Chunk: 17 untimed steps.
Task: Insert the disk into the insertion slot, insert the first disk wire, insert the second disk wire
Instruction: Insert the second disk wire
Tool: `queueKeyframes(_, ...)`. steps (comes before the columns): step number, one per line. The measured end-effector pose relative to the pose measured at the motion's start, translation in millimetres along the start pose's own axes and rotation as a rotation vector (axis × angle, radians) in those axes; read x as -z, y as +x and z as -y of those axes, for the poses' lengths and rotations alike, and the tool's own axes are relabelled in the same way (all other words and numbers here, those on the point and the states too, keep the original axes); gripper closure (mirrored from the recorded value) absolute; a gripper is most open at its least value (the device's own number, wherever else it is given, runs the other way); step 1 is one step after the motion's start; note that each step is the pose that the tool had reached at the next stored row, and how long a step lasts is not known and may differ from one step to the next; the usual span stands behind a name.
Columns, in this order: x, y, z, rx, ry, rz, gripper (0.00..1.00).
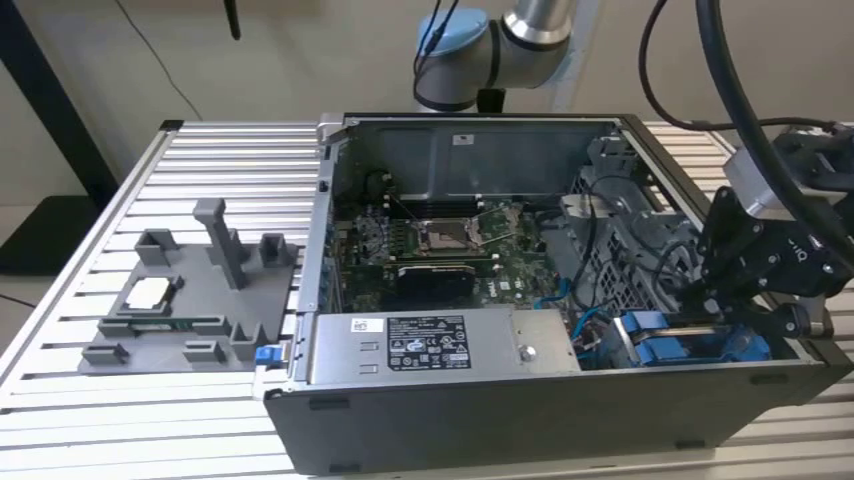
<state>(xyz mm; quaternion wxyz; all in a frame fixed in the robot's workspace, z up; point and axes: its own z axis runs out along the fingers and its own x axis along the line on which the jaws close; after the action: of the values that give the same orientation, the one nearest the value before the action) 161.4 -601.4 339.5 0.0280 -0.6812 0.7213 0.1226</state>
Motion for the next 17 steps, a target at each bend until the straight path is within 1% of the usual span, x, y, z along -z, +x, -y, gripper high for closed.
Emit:
queueKeyframes(5, -1.4, 0.4, 0.3, -0.017, 0.0015, -0.0127, 0.84)
queueKeyframes(7, -3.0, 0.7, 0.5, -0.022, 0.003, -0.0163, 0.84)
queueKeyframes(8, -3.9, 0.7, 0.6, -0.025, 0.0035, -0.017, 0.84)
queueKeyframes(10, -5.0, 0.7, 0.8, -0.028, 0.0041, -0.016, 0.84)
queueKeyframes(17, -5.2, 0.7, 0.2, -0.031, 0.0045, -0.0141, 0.84)
